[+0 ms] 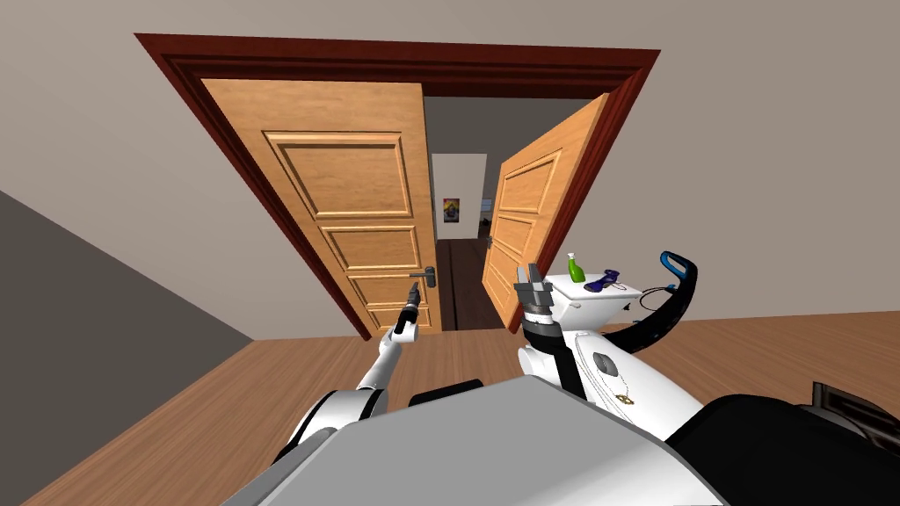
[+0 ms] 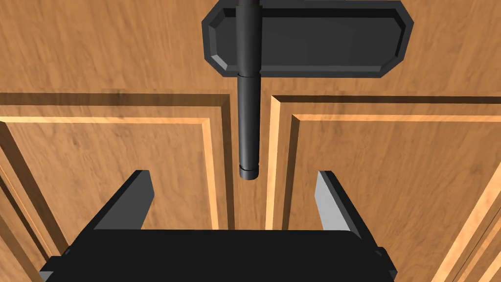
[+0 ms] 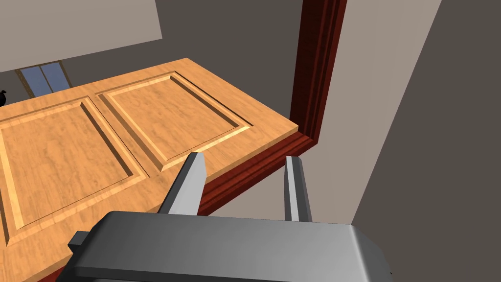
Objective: Push the door open
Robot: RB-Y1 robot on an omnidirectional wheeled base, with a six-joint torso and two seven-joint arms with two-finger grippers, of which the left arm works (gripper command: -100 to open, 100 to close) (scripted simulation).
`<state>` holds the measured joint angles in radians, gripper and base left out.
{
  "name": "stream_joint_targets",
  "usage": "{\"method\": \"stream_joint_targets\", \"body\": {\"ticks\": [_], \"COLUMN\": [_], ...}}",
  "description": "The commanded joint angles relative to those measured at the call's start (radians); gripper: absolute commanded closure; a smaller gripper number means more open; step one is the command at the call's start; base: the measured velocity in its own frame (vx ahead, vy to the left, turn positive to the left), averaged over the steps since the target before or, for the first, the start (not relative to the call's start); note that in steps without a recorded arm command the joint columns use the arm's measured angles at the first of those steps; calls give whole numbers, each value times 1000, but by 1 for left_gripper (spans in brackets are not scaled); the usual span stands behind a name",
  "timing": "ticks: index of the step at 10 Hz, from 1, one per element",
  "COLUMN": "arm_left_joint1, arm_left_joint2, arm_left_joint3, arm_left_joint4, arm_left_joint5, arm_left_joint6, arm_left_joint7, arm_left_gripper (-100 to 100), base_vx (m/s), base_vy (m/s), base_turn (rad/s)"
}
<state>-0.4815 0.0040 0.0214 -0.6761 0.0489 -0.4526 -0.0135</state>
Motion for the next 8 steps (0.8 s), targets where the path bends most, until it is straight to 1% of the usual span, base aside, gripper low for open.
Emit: {"method": "stream_joint_targets", "body": {"ticks": [1, 3, 5, 7, 8], "arm_left_joint1": [0, 0, 1, 1, 1], "arm_left_joint2": [19, 32, 36, 31, 23], "arm_left_joint3": [2, 5, 9, 12, 14], "arm_left_joint4": [1, 3, 5, 7, 8], "arm_left_joint5": [1, 2, 3, 4, 4], "arm_left_joint6": [-1, -3, -5, -6, -7], "arm_left_joint7": [-1, -1, -2, -3, -3], "arm_left_gripper": [-100, -100, -100, -100, -100], "base_vx": [88, 183, 203, 200, 209], "base_vy": [-11, -16, -40, -29, -4], "base_turn": [-25, -24, -21, -16, -37]}}
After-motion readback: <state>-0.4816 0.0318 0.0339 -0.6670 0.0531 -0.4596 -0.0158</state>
